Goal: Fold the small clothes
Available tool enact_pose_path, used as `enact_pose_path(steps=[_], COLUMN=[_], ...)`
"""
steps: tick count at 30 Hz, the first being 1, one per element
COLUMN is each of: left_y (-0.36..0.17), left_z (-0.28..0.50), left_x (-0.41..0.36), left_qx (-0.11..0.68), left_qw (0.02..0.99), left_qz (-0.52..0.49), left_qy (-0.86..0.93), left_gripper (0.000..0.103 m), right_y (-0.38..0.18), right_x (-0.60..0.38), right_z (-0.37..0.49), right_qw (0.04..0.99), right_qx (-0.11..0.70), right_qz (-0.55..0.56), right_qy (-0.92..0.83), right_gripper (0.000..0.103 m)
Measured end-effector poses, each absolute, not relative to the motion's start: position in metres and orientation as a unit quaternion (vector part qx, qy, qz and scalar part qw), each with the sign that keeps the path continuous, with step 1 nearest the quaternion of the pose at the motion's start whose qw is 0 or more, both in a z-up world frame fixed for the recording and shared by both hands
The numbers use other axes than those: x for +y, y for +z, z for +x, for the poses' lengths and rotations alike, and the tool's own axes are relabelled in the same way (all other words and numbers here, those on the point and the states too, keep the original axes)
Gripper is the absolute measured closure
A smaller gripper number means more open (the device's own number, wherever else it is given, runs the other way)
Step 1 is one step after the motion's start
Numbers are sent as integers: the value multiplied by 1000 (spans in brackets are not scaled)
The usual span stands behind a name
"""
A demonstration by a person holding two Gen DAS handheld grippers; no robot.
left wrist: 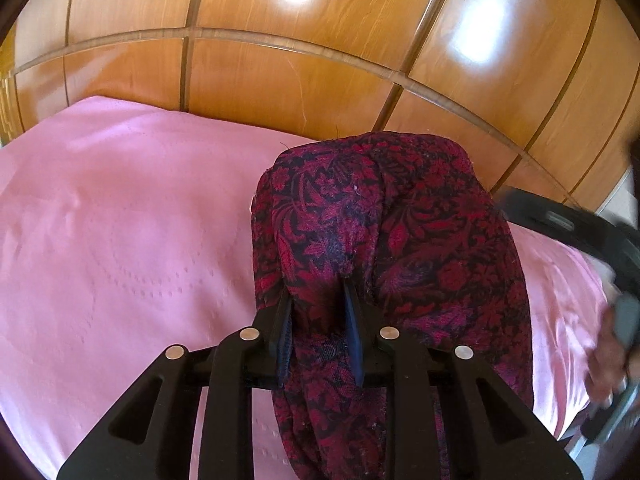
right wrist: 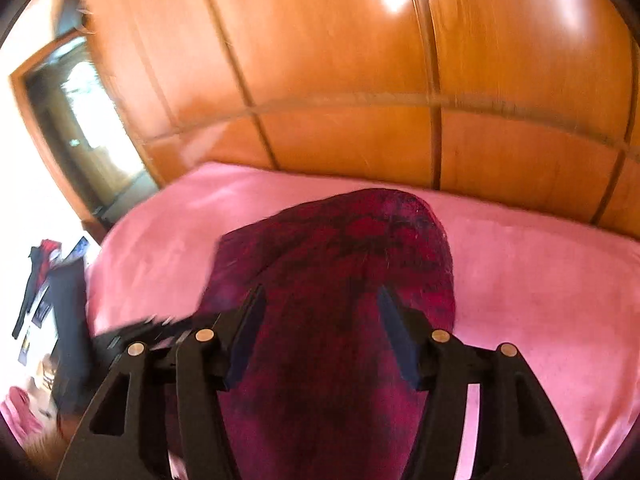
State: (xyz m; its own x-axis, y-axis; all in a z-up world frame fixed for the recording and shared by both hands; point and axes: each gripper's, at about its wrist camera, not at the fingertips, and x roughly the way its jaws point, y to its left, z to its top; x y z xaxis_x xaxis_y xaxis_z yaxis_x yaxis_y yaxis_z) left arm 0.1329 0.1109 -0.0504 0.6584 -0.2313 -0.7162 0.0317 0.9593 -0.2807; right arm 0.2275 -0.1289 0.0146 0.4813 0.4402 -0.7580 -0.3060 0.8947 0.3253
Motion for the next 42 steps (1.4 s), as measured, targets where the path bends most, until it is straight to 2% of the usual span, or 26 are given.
enact_pose_path(steps=[4, 11, 14, 16, 18, 20, 25, 28, 33, 42], left_y=[-60, -71, -60, -53, -50, -48, -48, -47, -50, -54], left_z=[138, 141, 132, 125, 119, 115, 108, 106, 102, 101], left_x=[109, 112, 107, 101, 99, 98, 95, 96, 101, 103], left_qx=[410, 408, 398, 389, 383, 380, 377, 372, 374, 376], left_qw=[904, 904, 912, 918, 921, 923, 925, 927, 926, 925], left_qz=[-104, -118, -96, -73, -66, -62, -54, -49, -56, -60], left_qy=[-64, -53, -32, -12, -11, -8, -2, 7, 4, -2], left_gripper=[81, 81, 75, 66, 63, 63, 63, 48, 44, 44], right_y=[-20, -39, -38, -29, -19, -9, -7, -15, -30, -54], right_x=[-108, -89, -91, -99, -103, -109, -141, -165, -187, -206], right_z=[265, 256, 248, 242, 232, 215, 189, 179, 173, 172], right_qw=[832, 846, 856, 863, 867, 879, 882, 875, 855, 829], right_qx=[516, 503, 485, 467, 450, 426, 414, 423, 446, 463], right_qz=[49, 1, -5, 8, 17, 13, 55, 97, 146, 206], right_qy=[197, 176, 178, 193, 213, 216, 217, 215, 222, 234], right_gripper=[49, 48, 47, 37, 16, 10, 6, 5, 3, 2])
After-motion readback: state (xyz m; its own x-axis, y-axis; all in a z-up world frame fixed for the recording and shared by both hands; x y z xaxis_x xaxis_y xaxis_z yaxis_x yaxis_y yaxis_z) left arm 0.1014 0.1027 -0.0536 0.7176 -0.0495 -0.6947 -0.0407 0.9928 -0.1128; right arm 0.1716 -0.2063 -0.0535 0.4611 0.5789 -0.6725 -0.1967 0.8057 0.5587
